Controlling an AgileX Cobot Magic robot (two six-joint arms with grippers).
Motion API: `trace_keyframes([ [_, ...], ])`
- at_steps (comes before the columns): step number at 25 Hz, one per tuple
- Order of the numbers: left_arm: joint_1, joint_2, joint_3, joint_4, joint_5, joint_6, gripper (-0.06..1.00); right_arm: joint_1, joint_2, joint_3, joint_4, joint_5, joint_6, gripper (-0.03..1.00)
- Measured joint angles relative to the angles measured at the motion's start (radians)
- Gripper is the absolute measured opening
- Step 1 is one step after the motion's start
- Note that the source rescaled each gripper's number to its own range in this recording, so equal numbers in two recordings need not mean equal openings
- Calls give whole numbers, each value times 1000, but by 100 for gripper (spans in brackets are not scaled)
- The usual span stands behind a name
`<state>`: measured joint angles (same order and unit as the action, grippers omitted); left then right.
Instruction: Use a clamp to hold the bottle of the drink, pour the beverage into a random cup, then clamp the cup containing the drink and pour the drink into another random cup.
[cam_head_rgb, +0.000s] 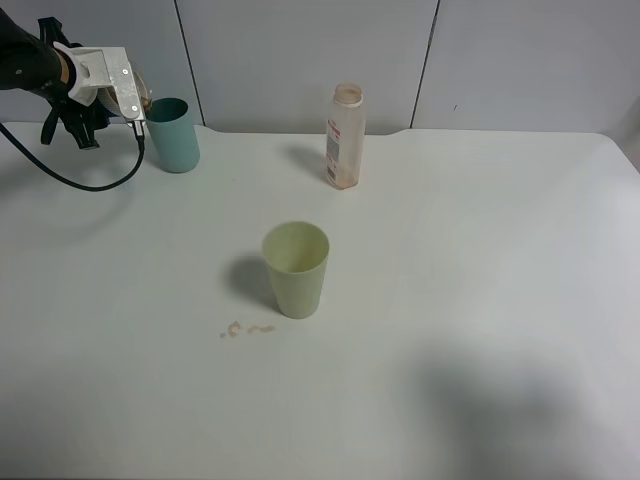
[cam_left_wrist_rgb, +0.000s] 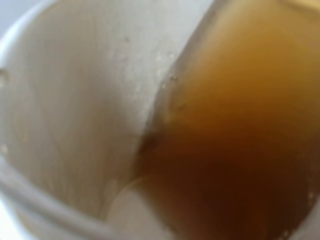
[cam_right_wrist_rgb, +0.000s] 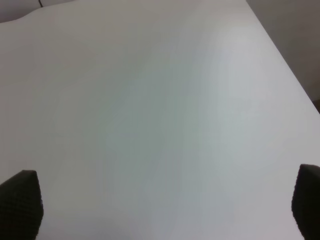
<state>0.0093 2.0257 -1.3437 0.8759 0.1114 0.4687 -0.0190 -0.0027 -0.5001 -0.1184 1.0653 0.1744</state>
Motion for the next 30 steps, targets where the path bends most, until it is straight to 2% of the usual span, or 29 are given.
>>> trace_keyframes([
  [30,0,0,-33,0,0,48,0,0,0,0,0,0,0,100],
])
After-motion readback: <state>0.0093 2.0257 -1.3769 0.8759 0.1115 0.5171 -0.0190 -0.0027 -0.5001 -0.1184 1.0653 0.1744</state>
